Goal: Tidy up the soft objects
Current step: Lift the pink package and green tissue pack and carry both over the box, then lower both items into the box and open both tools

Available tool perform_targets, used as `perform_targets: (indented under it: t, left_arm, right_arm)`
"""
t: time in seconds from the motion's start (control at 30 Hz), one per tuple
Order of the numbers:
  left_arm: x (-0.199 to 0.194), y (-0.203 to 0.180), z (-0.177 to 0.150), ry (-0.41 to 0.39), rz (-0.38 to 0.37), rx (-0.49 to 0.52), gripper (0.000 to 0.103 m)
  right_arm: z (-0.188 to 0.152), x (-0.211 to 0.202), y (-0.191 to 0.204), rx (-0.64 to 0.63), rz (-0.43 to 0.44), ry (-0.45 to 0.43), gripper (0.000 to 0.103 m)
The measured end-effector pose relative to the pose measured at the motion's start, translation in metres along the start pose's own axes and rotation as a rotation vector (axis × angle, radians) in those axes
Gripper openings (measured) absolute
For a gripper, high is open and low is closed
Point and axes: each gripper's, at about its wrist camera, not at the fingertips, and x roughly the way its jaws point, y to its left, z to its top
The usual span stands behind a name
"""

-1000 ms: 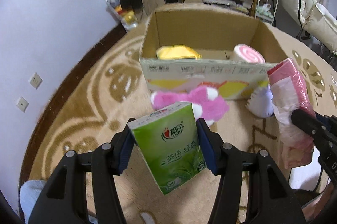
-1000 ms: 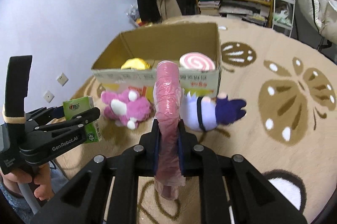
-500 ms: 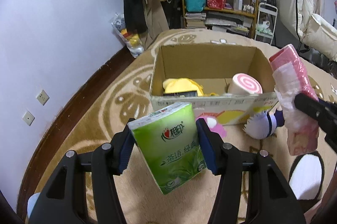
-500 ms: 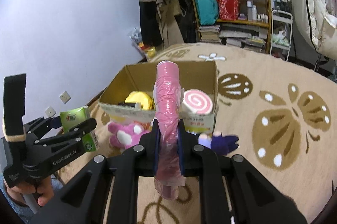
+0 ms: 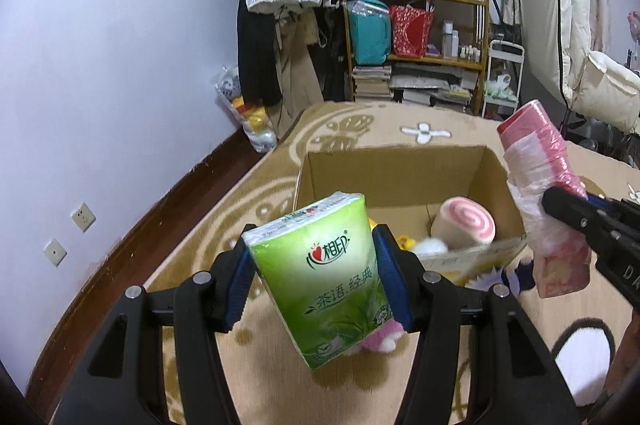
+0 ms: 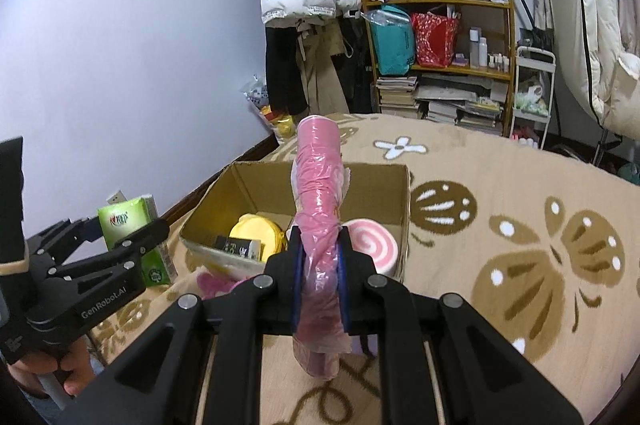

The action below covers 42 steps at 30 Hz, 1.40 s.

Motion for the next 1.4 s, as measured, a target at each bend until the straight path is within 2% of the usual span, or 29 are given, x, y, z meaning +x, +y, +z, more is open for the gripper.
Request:
perform_targets:
  t: [0.23, 0.47, 0.6, 0.97, 1.4]
  left_arm:
    - [0.009, -0.002, 0.018, 0.001, -0.034, -0.012, 0.056]
    - [0.019, -0.010, 0.032, -0.029, -0.003, 0.037, 0.056]
    - [0.033, -0.014, 0.038, -0.012, -0.008, 0.050, 0.056]
    - [0.063, -0.014, 0.034, 0.003, -0.029, 0.054, 0.056]
    - [0.082, -0.011, 0.027, 0.013, -0.027, 0.035, 0.056]
  right_arm:
    - [0.005, 0.011, -0.003, 0.005, -0.009, -0.016, 0.015]
    - [0.006, 0.019, -0.004, -0.002, -0.007, -0.019, 0.015]
    - [0.011, 0.027, -0.004, -0.026, -0.016, -0.019, 0.015]
    - [0.017, 0.055, -0.005, -0.092, -0.031, 0.022, 0.015]
    - [0.032, 0.072, -0.010, -0.101, -0.024, 0.003, 0.015]
